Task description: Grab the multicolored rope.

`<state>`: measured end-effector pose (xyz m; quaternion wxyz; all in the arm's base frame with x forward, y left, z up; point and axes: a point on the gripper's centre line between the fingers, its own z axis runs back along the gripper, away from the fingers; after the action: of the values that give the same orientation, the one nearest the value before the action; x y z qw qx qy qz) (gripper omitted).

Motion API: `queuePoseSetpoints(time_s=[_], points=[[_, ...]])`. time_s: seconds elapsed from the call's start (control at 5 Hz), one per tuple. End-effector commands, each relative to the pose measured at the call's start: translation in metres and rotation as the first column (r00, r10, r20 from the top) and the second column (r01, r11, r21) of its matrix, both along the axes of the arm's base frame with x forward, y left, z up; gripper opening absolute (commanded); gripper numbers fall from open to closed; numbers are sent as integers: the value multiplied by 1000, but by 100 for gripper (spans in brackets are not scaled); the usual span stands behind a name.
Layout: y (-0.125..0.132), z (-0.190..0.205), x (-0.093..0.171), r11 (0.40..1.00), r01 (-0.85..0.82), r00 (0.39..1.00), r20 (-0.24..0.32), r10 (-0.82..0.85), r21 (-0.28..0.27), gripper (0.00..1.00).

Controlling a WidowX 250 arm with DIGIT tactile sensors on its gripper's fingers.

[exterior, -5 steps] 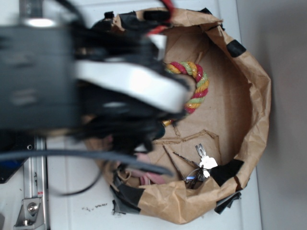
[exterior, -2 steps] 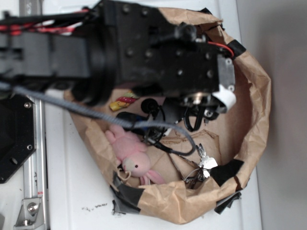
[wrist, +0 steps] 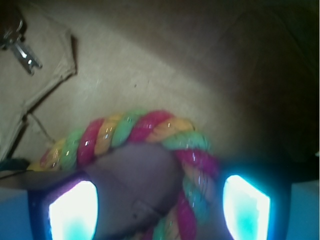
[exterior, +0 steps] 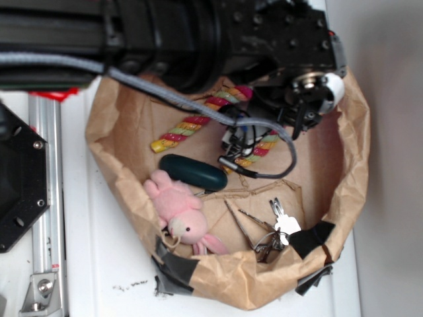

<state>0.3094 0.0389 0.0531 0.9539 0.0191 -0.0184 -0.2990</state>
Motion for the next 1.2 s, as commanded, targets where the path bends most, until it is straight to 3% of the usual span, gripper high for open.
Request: queuePoseSetpoints(time_s=[0.0,0.2,0.4,0.6,0.8,1.0], points=[[-5,-31,5,999,31,1000,-5,-31,35,100],[-3,-38,2,1000,-3,1000,17,2,22,100],[-3,-48,-3,999,-2,999,-32,3,33,100],[3,-52,-4,993,-76,996,-41,80,92,0],[7,-53,-7,994,-82,990,-112,90,77,0],[5,-54,-12,984,-146,982,-105,157,107,0]])
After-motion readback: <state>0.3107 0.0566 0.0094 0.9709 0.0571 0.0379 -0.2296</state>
